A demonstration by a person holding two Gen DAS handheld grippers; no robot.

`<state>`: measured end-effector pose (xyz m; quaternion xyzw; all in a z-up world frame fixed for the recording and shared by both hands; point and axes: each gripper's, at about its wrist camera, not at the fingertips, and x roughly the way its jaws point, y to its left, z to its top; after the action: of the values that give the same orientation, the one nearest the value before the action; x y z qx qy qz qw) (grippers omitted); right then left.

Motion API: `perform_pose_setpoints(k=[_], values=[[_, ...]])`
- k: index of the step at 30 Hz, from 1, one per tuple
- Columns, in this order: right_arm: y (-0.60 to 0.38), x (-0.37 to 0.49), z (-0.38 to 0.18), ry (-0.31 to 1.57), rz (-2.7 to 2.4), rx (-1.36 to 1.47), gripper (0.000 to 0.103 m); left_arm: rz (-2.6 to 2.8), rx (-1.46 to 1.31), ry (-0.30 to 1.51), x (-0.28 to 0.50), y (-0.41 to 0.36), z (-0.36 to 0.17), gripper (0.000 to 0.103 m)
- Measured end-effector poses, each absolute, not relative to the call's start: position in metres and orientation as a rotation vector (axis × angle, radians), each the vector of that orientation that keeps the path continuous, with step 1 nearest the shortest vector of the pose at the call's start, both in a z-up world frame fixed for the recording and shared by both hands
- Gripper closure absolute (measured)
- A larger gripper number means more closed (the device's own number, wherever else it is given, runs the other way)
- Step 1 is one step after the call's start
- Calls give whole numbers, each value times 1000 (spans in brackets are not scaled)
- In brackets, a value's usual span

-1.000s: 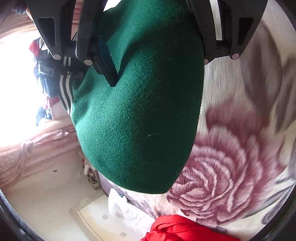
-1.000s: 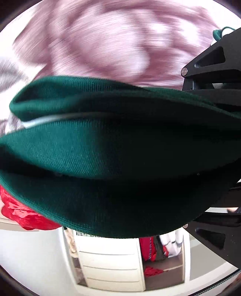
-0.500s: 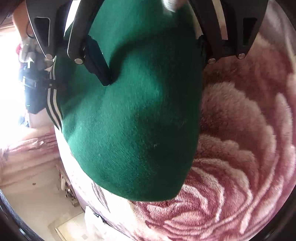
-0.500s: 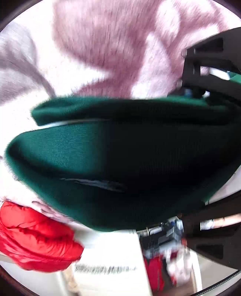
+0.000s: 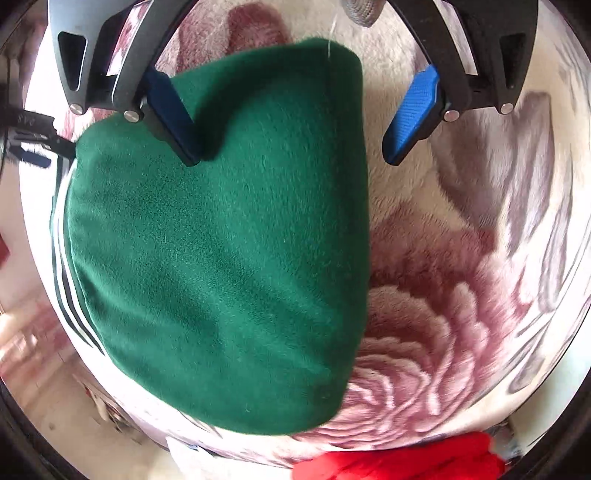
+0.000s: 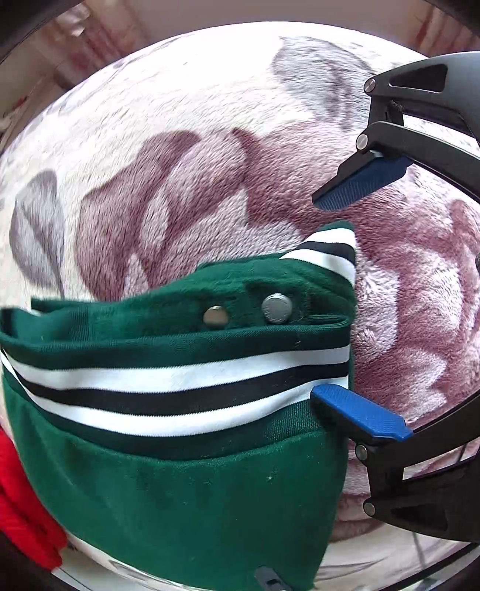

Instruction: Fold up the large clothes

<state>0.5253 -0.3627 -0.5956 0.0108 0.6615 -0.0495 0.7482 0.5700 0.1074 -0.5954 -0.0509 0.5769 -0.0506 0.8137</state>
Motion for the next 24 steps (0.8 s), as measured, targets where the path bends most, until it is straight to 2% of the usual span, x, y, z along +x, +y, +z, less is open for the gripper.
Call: perform_pose_setpoints(k=[6, 10, 24], values=[[-369, 487, -532, 1305, -235, -36, 3, -31, -33, 1035, 527, 92, -520, 3], [-324, 474, -470, 1222, -258, -66, 3, -30, -25, 1016, 494, 87, -472, 1], [-239, 305, -173, 1026, -284, -98, 2, -55, -60, 938, 350, 63, -280, 1]])
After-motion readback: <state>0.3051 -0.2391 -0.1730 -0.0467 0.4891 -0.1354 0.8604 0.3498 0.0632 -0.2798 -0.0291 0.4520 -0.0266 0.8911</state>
